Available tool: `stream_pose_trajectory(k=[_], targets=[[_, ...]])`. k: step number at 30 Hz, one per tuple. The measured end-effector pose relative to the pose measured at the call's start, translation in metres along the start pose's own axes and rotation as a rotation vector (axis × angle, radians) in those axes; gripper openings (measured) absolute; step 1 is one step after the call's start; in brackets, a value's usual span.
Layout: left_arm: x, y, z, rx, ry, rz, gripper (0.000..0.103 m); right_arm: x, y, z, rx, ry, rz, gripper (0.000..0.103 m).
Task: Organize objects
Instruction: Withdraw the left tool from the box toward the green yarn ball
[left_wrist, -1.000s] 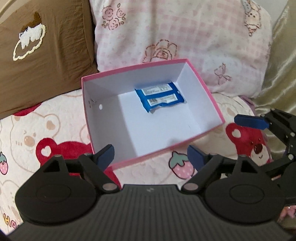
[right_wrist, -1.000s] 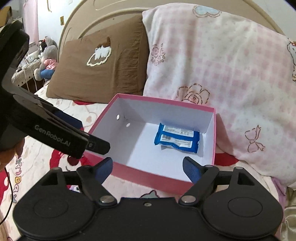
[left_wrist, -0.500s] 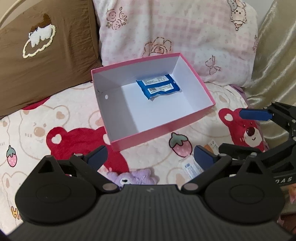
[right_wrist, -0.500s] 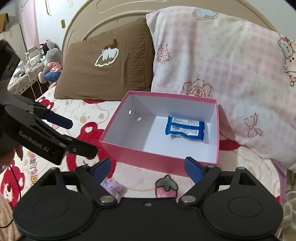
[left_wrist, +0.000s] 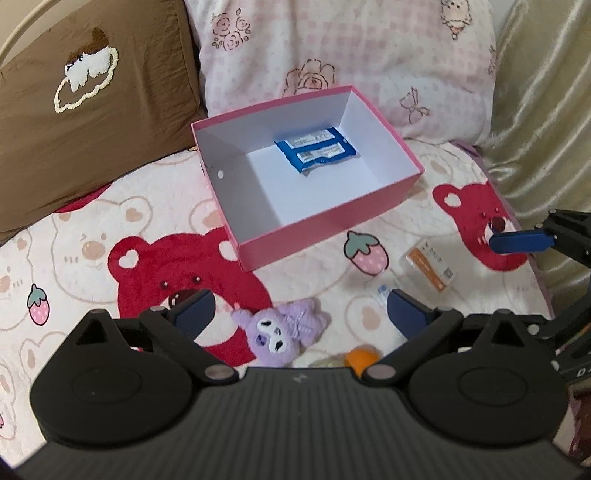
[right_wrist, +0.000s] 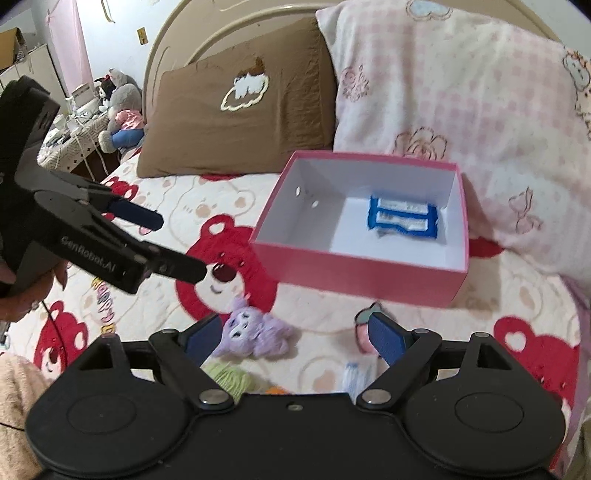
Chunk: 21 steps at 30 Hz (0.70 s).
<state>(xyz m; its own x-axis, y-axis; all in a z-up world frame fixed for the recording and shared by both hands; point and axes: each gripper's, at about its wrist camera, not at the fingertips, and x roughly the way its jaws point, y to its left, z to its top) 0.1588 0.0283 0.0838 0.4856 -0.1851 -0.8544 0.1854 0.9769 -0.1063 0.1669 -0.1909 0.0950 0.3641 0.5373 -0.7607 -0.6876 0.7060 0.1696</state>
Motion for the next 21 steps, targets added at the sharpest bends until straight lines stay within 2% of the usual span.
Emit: stream_pose_trajectory(k=[3,6,10,21], targets=[[-0.003,-0.003,-0.008,0.026,0.012,-0.005,0.101,-0.002,0.007,-0.009,0.009,0.016,0.010,0.089],[-0.004,-0.010,-0.015,0.070,0.036,-0.019,0.101,-0.002,0.011,-0.018,0.032,0.031,0.021,0.096],[-0.007,-0.014,-0.024,0.072,0.067,-0.067,0.101,-0.001,0.018,-0.031,0.063,0.055,0.043,0.096],[-0.006,-0.016,-0.059,0.086,0.092,-0.093,0.101,0.013,0.043,-0.056,0.013,0.156,0.118,0.098]])
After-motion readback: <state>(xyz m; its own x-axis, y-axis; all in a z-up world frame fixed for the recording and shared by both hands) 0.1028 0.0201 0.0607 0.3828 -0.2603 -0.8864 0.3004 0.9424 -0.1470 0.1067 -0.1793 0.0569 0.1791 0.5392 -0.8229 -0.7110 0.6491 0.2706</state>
